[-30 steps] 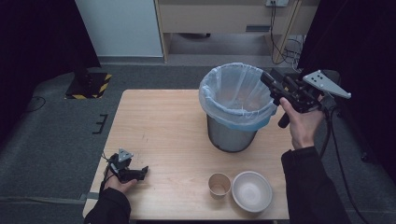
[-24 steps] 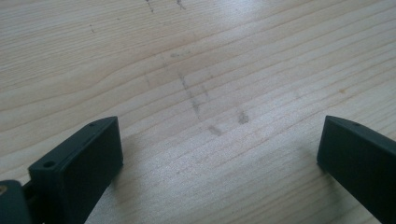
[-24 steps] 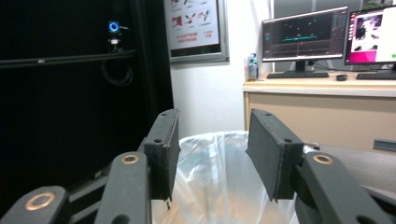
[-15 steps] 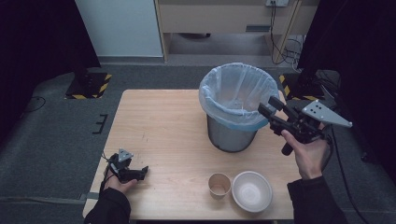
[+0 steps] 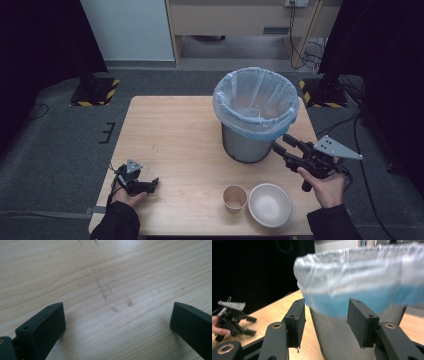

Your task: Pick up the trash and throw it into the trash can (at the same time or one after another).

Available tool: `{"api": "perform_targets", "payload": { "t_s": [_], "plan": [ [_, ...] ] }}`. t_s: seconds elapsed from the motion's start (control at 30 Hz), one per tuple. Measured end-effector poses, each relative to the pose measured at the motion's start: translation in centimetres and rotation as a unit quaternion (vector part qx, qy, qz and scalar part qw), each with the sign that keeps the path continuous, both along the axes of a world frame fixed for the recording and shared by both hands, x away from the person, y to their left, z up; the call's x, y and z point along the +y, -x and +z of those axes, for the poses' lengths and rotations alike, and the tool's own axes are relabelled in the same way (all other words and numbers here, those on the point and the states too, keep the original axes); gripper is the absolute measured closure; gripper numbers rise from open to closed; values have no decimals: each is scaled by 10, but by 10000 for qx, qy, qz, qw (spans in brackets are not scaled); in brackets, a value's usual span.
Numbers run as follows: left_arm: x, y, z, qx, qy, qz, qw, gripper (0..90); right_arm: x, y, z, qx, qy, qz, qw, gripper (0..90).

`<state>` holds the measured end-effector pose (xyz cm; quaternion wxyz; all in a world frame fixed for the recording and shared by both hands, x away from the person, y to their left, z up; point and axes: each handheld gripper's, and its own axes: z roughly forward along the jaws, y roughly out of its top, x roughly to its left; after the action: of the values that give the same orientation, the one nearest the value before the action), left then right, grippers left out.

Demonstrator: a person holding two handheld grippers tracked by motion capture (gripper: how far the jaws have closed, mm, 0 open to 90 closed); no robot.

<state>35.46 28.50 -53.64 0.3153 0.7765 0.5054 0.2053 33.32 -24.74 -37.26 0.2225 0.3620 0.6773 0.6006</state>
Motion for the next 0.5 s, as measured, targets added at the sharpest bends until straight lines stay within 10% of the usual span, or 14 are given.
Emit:
{"api": "perform_targets", "payload": {
  "t_s": [0.5],
  "plan": [
    [0, 0, 0, 1, 1, 1, 10000, 0, -13, 3, -73, 971, 724, 390, 9919, 509]
  ]
}}
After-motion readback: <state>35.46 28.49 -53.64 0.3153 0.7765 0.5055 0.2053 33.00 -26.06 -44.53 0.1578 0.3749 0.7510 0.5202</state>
